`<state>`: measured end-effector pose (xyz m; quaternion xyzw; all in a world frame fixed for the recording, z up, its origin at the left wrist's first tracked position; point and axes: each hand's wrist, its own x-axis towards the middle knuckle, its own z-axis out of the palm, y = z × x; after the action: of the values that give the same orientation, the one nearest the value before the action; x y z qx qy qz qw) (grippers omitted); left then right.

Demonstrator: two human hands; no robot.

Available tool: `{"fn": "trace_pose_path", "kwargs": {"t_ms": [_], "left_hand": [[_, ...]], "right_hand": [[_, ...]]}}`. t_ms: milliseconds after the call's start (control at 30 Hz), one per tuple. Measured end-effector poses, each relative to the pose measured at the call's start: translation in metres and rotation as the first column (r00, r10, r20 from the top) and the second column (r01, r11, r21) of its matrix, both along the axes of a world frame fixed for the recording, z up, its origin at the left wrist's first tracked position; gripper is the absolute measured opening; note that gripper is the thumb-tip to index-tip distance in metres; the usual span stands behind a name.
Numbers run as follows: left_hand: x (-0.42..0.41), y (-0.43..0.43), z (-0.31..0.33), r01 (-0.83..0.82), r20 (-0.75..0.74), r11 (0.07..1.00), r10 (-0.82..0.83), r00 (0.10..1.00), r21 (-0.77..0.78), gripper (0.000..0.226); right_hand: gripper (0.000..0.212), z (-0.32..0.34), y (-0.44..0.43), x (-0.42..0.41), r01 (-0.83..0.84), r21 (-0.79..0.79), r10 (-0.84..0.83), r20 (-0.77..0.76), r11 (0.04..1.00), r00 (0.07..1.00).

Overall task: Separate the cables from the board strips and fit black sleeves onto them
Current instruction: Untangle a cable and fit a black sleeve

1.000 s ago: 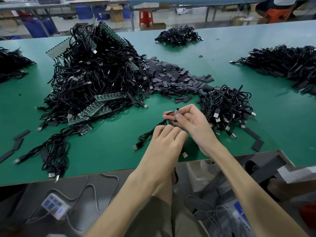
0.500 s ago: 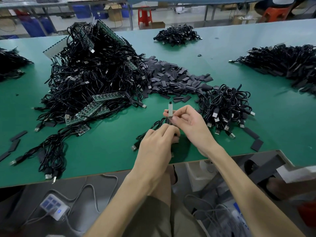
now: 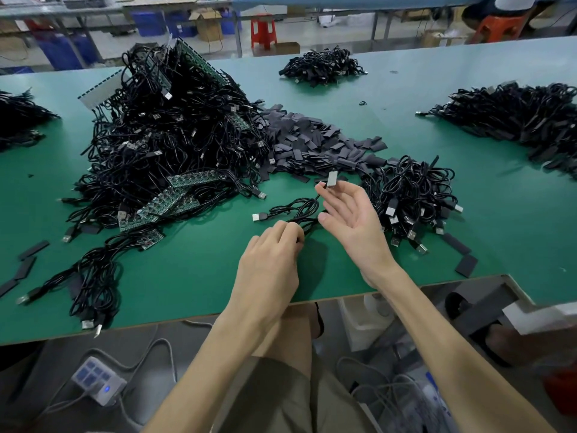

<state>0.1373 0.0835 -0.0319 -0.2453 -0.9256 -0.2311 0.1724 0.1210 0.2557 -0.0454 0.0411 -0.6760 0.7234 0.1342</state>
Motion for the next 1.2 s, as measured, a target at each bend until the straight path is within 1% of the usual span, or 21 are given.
{"fn": "trace_pose_path", "kwargs": {"t_ms": [67, 133, 200, 233, 300, 400, 467, 600, 667, 767, 867, 933, 1000, 1100, 1200], "left_hand": [[-0.002, 0.0, 0.0, 0.007, -0.013, 1.0, -0.006, 1.0, 0.022, 0.002], [-0.003, 0.0, -0.003, -0.02, -0.026, 0.998, 0.021, 0.999, 0.055, 0.014], [-0.005, -0.002, -0.006, -0.052, -0.008, 0.991, 0.053, 0.999, 0.124, 0.015], [-0.006, -0.003, -0.008, -0.073, 0.015, 0.982, 0.071, 0.997, 0.173, 0.015], [-0.009, -0.004, -0.011, -0.125, 0.074, 0.958, 0.11, 0.991, 0.258, 0.022], [-0.014, -0.005, -0.013, -0.163, 0.155, 0.929, 0.117, 0.981, 0.331, 0.03], [-0.016, -0.007, -0.013, -0.133, 0.185, 0.925, 0.07, 0.98, 0.355, 0.03], [-0.016, -0.011, -0.013, 0.021, 0.151, 0.941, -0.076, 0.986, 0.338, 0.024], [-0.016, -0.013, -0.012, 0.065, 0.136, 0.943, -0.114, 0.984, 0.325, 0.024], [-0.016, -0.015, -0.01, 0.103, 0.126, 0.941, -0.15, 0.981, 0.322, 0.028], [-0.015, -0.015, -0.008, 0.111, 0.134, 0.938, -0.162, 0.978, 0.327, 0.029], [-0.014, -0.014, -0.008, 0.104, 0.141, 0.93, -0.163, 0.976, 0.353, 0.028], [-0.014, -0.014, -0.009, 0.058, 0.17, 0.914, -0.136, 0.976, 0.401, 0.026], [-0.016, -0.011, -0.01, -0.054, 0.253, 0.882, -0.075, 0.964, 0.468, 0.023], [-0.018, -0.012, -0.013, -0.095, 0.247, 0.903, -0.013, 0.969, 0.418, 0.028]], "right_hand": [[0.047, 0.0, 0.001, 0.0, 0.007, 0.007, -0.007, -0.001, 1.0, 1.0], [0.045, 0.001, 0.002, 0.0, 0.03, 0.013, -0.03, 0.006, 0.999, 1.0], [0.044, 0.002, 0.002, -0.001, 0.067, 0.048, -0.068, 0.013, 0.997, 0.998], [0.043, 0.002, 0.002, -0.001, 0.076, 0.069, -0.078, 0.022, 0.995, 0.997], [0.038, 0.001, 0.001, -0.001, 0.071, 0.126, -0.078, 0.05, 0.989, 0.996], [0.029, -0.002, 0.0, -0.002, 0.051, 0.25, -0.076, 0.088, 0.967, 0.993], [0.026, -0.003, -0.001, -0.004, 0.03, 0.318, -0.069, 0.111, 0.948, 0.991], [0.019, -0.006, -0.003, -0.005, 0.019, 0.424, -0.073, 0.112, 0.906, 0.991], [0.013, -0.005, -0.003, -0.004, 0.022, 0.418, -0.074, 0.107, 0.908, 0.991], [0.013, -0.006, -0.001, -0.003, 0.007, 0.358, -0.041, 0.087, 0.934, 0.995], [0.013, -0.006, 0.001, -0.003, 0.0, 0.248, -0.022, 0.084, 0.969, 0.996], [0.011, -0.007, 0.001, -0.004, 0.024, 0.248, -0.044, 0.073, 0.969, 0.996], [0.011, -0.007, 0.001, -0.004, 0.071, 0.225, -0.086, 0.059, 0.972, 0.995], [0.01, -0.006, 0.002, -0.005, 0.134, 0.127, -0.143, 0.064, 0.983, 0.988], [0.01, -0.005, 0.001, -0.005, 0.127, 0.087, -0.134, 0.073, 0.988, 0.988]]}}
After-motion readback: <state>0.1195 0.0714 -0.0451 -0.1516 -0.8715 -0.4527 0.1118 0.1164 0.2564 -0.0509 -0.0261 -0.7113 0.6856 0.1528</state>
